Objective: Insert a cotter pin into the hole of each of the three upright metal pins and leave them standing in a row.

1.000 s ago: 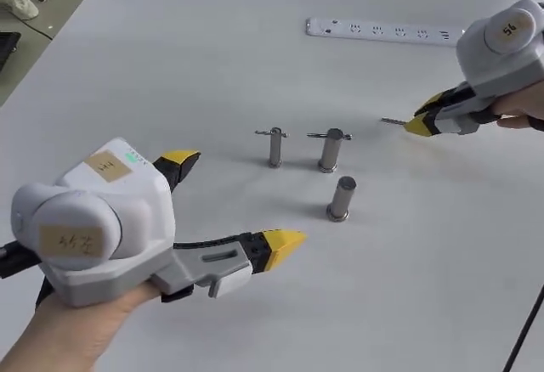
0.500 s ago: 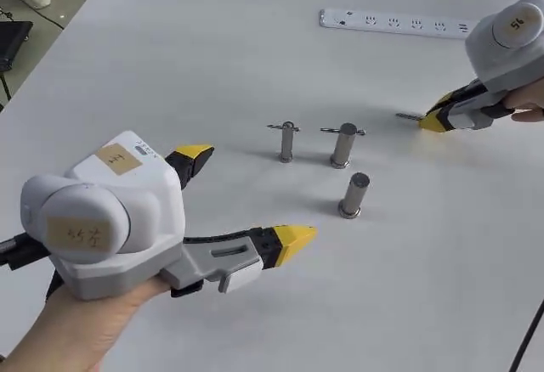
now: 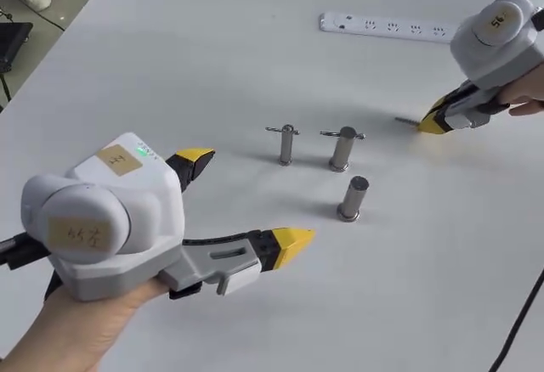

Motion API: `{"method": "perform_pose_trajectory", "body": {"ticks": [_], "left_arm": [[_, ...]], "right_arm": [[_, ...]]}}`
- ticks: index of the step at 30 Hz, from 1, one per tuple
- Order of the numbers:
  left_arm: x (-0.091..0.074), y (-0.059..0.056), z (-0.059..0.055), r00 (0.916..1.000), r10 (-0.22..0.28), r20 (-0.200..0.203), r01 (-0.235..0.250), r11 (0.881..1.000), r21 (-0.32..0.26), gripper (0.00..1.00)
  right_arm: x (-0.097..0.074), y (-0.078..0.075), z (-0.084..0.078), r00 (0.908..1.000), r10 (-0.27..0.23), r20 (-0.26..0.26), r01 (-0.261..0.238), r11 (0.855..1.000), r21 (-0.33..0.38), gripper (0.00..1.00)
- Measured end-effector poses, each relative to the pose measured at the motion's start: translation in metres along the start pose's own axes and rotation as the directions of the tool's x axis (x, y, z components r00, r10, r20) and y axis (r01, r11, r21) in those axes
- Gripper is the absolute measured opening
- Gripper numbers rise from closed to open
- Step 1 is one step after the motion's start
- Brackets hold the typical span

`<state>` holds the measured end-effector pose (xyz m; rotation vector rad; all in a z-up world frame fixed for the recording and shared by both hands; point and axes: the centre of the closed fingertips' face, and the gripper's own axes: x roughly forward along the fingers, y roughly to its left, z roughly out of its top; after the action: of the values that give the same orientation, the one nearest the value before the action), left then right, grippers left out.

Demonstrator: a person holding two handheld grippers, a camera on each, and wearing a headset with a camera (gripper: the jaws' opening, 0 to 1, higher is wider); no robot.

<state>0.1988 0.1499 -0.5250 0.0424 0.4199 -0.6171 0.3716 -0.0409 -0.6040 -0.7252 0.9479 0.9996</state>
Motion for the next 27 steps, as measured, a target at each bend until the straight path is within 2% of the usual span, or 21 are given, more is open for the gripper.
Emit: {"method": "perform_pose_trajectory", "body": {"ticks": [6, 11, 21, 23, 27], "left_arm": [[0.0, -0.001, -0.002, 0.9999, -0.002, -0.011, 0.002, 1.0, 0.003, 0.84], [0.0, -0.002, -0.001, 0.9999, -0.008, -0.007, 0.008, 1.0, 0.002, 0.84], [-0.001, -0.01, -0.003, 0.9991, -0.033, -0.027, 0.033, 0.999, 0.001, 0.82], [-0.001, -0.011, -0.002, 0.999, -0.035, -0.027, 0.035, 0.999, 0.004, 0.82], [0.0, -0.011, 0.003, 0.9991, -0.036, -0.02, 0.036, 0.999, -0.002, 0.81]], "right_arm": [[0.001, -0.001, -0.001, 0.9995, -0.001, -0.032, -0.001, 0.997, -0.074, 0.0], [0.002, -0.004, -0.001, 0.999, -0.011, -0.044, 0.007, 0.996, -0.086, 0.0], [0.006, -0.016, -0.001, 0.9991, -0.034, -0.026, 0.031, 0.994, -0.102, 0.0], [0.006, -0.019, -0.002, 0.999, -0.04, -0.02, 0.038, 0.994, -0.102, 0.0], [0.002, -0.017, -0.003, 0.9989, -0.047, -0.004, 0.046, 0.993, -0.112, 0.0]]}}
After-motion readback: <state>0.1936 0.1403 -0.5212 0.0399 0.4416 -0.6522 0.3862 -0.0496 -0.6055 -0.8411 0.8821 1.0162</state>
